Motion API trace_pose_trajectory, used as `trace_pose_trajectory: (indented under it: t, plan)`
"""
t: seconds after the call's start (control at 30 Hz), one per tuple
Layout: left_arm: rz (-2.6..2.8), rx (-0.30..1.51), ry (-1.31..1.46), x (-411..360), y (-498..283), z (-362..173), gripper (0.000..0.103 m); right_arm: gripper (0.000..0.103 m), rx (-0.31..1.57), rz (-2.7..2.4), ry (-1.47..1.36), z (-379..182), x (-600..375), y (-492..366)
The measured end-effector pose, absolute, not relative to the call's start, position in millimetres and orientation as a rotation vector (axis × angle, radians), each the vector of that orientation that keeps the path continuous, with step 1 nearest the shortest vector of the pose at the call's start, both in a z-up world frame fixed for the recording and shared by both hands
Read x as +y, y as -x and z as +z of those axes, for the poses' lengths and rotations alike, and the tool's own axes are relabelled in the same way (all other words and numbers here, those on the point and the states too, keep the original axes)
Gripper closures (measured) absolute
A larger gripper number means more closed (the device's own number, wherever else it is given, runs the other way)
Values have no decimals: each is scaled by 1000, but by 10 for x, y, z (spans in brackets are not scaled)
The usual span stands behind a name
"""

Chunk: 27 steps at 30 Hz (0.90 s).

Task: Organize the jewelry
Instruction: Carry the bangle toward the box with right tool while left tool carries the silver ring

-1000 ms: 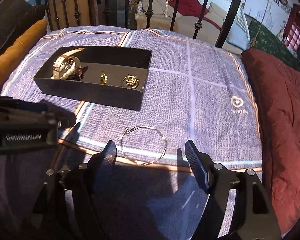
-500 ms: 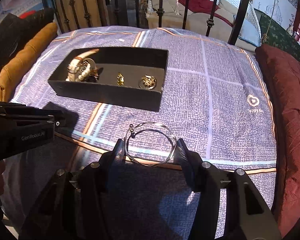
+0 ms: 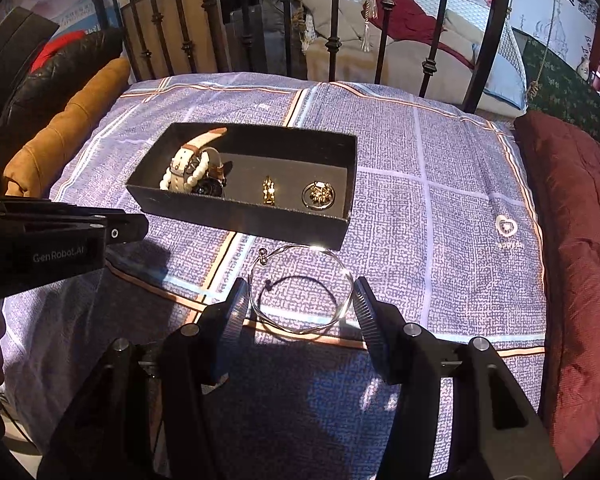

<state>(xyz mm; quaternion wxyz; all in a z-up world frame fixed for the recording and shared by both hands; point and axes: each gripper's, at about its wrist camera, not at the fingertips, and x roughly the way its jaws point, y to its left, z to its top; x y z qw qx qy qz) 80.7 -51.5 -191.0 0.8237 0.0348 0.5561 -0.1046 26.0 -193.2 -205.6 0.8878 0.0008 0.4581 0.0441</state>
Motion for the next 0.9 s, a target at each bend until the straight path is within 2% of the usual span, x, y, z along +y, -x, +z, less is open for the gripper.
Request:
trace_pose_trajectory:
  t: [0.9]
  plan:
    - [-219,1151,-116,-445,-749,-1788,82,48,931,84,12,-1966,-1870,-261]
